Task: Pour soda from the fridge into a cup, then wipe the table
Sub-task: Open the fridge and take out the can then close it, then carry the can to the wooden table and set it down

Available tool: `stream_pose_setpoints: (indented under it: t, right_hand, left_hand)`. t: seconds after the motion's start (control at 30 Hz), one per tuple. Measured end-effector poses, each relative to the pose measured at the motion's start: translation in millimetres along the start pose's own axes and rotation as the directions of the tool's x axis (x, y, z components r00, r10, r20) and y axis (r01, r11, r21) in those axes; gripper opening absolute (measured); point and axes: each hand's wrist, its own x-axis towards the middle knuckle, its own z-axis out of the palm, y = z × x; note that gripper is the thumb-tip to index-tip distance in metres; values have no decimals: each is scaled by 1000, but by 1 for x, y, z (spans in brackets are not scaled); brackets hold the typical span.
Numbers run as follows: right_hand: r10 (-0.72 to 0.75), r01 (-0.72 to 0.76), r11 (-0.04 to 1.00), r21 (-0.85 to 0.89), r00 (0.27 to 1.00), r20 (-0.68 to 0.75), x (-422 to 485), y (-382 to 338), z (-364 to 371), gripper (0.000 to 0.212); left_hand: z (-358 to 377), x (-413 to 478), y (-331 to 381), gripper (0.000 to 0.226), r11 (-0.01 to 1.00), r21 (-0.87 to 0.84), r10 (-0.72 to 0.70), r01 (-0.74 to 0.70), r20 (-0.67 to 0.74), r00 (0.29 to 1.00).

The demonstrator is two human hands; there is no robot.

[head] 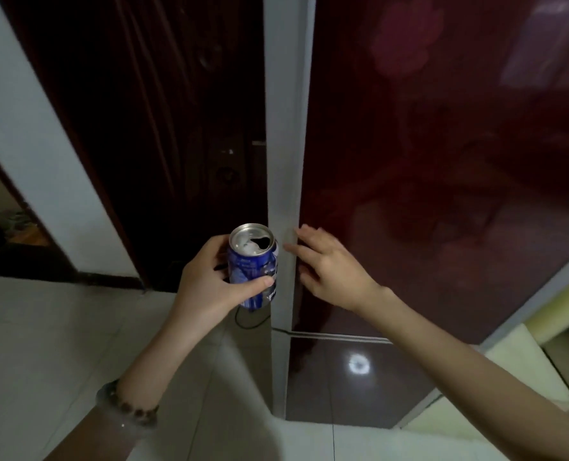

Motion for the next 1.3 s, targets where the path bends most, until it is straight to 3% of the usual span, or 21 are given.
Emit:
stream_pose_setpoints:
  t: [0.07, 0.17, 0.23, 0.43, 0.67, 0.83, 1.07, 1.3]
  right_hand:
    - [191, -195, 907, 373, 980, 48, -8, -12, -14, 45]
    - [445, -418, 569, 708, 881, 163, -24, -37, -34, 44]
    - [520, -476, 388, 789, 820, 239, -38, -57, -41, 45]
    - [680, -573, 158, 804, 653, 332, -93, -96, -52, 45]
    - [840, -593, 44, 804, 458, 292, -170, -136, -82, 42]
    - [933, -591, -36, 806, 270, 239, -228, -170, -109, 42]
    - [989, -573, -66, 817, 71, 130, -307, -213, -148, 42]
    - [990, -528, -96, 844, -137, 27, -401, -264, -199, 44]
  left_hand:
    - [0, 2, 0, 61, 1000, -13, 19, -18, 66, 998]
    - [2, 0, 1, 66, 997, -53, 55, -48, 143, 988]
    - [4, -2, 2, 66, 994, -74, 98, -85, 189, 977]
    - [26, -20, 14, 68, 978, -145, 192, -148, 365, 911]
    - [64, -66, 37, 63, 951, -245, 300, -192, 563, 770]
    - [95, -108, 59, 64, 907, -358, 415, -219, 683, 601]
    - [139, -180, 102, 63, 857, -480, 515, -187, 776, 365]
    - [196, -276, 146, 65, 835, -529, 550, -151, 813, 189]
